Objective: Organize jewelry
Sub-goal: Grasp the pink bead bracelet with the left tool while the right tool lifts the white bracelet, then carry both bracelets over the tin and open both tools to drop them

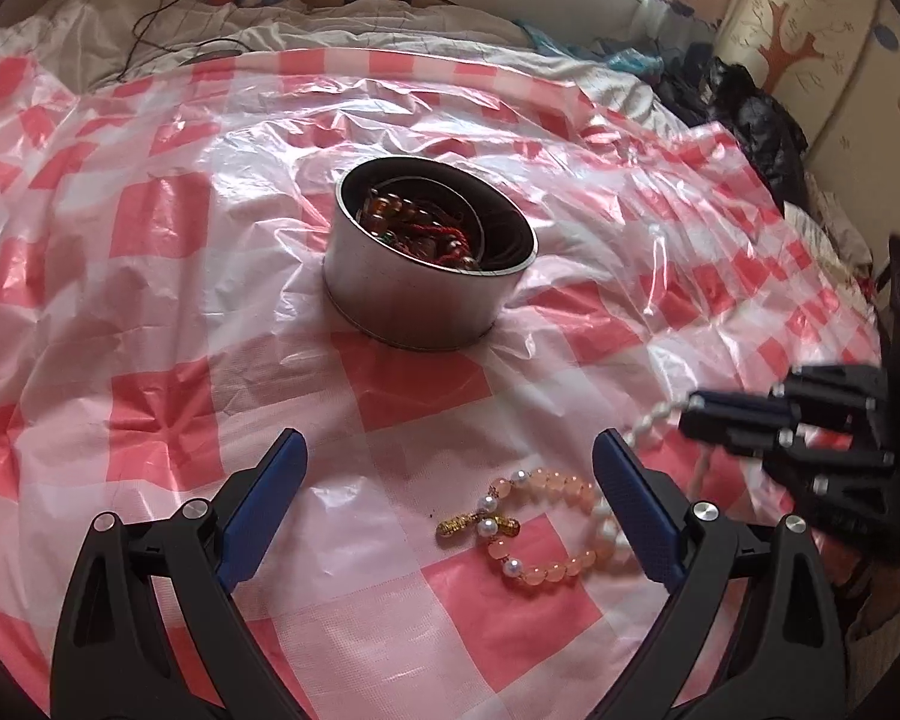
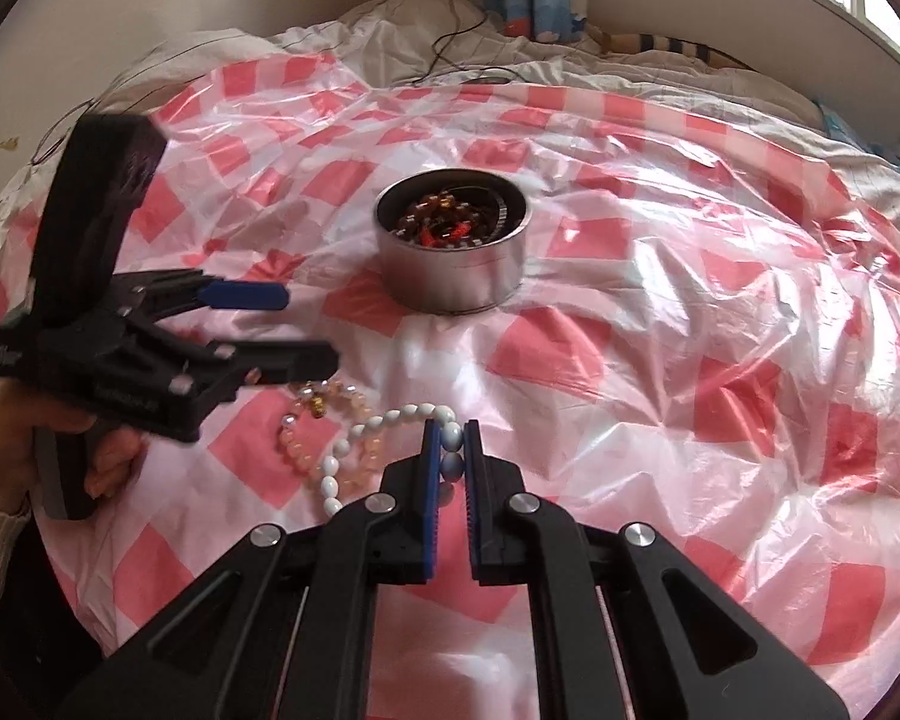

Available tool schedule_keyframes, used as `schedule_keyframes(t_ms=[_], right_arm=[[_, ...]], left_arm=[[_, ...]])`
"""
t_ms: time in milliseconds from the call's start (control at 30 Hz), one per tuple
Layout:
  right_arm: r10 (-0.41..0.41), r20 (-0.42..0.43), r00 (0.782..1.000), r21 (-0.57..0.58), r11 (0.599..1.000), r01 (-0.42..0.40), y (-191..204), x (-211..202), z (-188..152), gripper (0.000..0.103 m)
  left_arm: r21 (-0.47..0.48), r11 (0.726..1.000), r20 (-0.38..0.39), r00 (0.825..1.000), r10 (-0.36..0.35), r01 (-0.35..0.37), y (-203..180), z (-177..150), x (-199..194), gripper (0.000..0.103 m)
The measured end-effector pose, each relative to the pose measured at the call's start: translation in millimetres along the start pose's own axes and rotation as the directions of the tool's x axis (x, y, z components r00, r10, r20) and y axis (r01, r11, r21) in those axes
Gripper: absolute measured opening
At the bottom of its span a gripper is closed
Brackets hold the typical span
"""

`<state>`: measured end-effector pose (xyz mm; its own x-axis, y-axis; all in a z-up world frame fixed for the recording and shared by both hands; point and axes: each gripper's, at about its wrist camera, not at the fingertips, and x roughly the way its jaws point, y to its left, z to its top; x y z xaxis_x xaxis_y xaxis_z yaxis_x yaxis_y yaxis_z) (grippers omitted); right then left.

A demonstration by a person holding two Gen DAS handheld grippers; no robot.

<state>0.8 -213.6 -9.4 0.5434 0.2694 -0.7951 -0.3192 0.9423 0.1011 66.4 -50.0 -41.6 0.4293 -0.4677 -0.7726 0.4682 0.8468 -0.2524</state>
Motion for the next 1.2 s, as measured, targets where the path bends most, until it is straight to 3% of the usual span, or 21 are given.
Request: schedule_keyframes(t_ms=[133,200,233,267,300,367,467,667,900,1200], right_arm=[[-0.045,0.048,0.998,0.096,0.995,0.041,-24.7,-9.0,3.5,0.008],[-0.042,0.066,0.997,0.126,0.992,0.033,-31.8,-12.1,4.7,0.008],[-0.042,0.073,0.996,0.134,0.99,0.032,-33.4,-13.2,5.2,0.008],[-0.044,0.075,0.996,0.136,0.99,0.034,-33.9,-13.9,5.3,0.008],[-0.043,0.076,0.996,0.136,0.99,0.032,-34.2,-14.7,5.1,0.008],[-0.04,0.077,0.996,0.134,0.991,0.03,-33.7,-14.7,5.7,0.008],[-0.034,0.081,0.996,0.132,0.991,0.023,-32.5,-15.2,6.3,0.008],[-0.018,0.091,0.996,0.139,0.99,0.006,-31.5,-16.8,6.5,0.008],[0.027,0.119,0.992,0.161,0.986,-0.046,-32.2,-20.2,7.5,0.008],[0.114,0.274,0.955,0.163,0.973,-0.163,-28.5,-45.4,16.5,0.008]], left_arm=[[0.222,0.973,-0.054,0.995,0.082,-0.068,-35.0,-11.4,12.9,0.092],[0.287,0.954,-0.043,0.994,0.1,-0.084,-45.2,-15.4,13.2,0.089],[0.296,0.952,-0.042,0.995,0.087,-0.071,-46.6,-16.2,11.9,0.078],[0.292,0.955,-0.054,0.996,0.074,-0.056,-45.6,-16.3,12.3,0.06],[0.28,0.958,-0.064,0.995,0.076,-0.055,-43.3,-16.5,13.3,0.054],[0.252,0.967,-0.07,0.996,0.051,-0.031,-37.4,-16.0,11.2,0.02],[0.215,0.976,-0.073,0.997,0.029,-0.013,-28.2,-16.7,6.5,0.007],[0.177,0.984,-0.059,0.998,-0.02,0.03,-22.0,-16.0,-6.1,0.006],[0.102,0.991,0.018,0.996,-0.088,0.085,-7.3,-5.2,-34.3,0.006],[0.053,0.989,0.119,0.982,-0.145,0.14,-4.4,20.3,-64.8,0.006]])
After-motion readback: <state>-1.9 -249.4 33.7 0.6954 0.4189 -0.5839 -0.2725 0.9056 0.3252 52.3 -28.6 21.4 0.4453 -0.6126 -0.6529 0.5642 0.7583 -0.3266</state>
